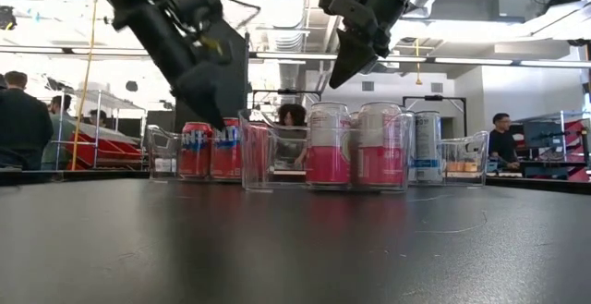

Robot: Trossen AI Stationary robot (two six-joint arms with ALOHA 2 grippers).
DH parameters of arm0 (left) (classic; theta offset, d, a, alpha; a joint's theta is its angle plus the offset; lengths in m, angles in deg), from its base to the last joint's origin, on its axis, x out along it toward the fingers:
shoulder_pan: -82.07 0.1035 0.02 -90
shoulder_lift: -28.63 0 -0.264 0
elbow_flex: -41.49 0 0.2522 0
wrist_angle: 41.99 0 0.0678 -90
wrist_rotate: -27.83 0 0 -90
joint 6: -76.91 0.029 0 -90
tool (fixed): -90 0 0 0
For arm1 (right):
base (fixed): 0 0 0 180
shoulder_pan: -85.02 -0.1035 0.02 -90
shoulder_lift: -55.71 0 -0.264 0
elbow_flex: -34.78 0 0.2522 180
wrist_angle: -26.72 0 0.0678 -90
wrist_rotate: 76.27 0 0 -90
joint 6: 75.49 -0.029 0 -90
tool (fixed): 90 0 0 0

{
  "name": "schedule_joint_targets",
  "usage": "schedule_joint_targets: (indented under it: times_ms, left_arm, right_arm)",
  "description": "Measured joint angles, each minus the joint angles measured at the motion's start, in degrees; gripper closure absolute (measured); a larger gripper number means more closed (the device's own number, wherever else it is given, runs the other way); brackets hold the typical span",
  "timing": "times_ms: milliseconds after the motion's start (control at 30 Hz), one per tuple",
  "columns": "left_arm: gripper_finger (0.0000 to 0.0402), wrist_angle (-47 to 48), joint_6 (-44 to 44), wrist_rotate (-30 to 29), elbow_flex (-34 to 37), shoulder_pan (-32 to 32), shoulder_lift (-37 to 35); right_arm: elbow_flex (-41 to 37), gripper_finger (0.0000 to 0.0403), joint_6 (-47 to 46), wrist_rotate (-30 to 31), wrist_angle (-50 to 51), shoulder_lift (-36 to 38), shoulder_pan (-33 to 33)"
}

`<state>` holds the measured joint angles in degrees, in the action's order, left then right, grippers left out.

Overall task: Sort soda cans
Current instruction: Adjust the pink-white soda can

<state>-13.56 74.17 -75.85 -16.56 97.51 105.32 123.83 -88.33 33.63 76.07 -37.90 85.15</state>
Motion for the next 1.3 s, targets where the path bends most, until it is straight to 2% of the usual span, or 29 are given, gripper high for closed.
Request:
schedule_joint_targets:
  times_ms: [133, 233, 367, 533, 667, 800, 967, 1200, 1300]
  left_arm:
    - [0.0401, 8.04, 5.68, -4.19, -0.02, 0.22, -5.73]
    - [0.0387, 12.26, 9.74, -5.87, -0.02, 1.14, -6.54]
    - [0.0333, 14.84, 13.43, -7.6, 0.0, 1.7, -5.28]
    - [0.0246, 13.47, 18.16, -15.87, 0.02, 1.72, -3.18]
    - [0.0207, 10.99, 22.09, -16.58, 0.09, 2.24, -2.32]
    - [0.0207, 8.65, 24.15, -16.45, 0.33, 4.43, -1.36]
    - [0.022, 8.6, 25.27, -10.59, 0.31, 8.48, 2.12]
    - [0.0232, 8.02, 26.76, -10.75, 0.09, 11.24, 9.04]
    - [0.0256, 8.82, 26.76, -10.79, 0.09, 11.84, 10.93]
  right_arm:
    - [0.0, 0.0401, 1.13, 0.0, -0.67, 0.0, 0.07]
    - [0.0, 0.0401, 2.15, 0.0, -1.7, -0.01, 0.34]
    - [0.0, 0.0401, 2.78, 0.0, -2.13, -0.02, 0.41]
    - [0.0, 0.0401, 3.05, 0.0, -2.16, -0.02, 0.38]
    - [0.0, 0.0401, 3.71, -0.02, -2.19, -0.02, 0.38]
    - [0.0, 0.0401, 4.2, -0.02, -2.26, -0.02, 0.38]
    - [0.0, 0.0401, 4.5, -0.02, -2.51, -0.02, 0.36]
    - [0.0, 0.0401, 4.5, -0.02, -2.88, -0.02, 0.34]
    - [0.0, 0.0401, 4.5, -0.03, -2.89, -0.02, 0.34]
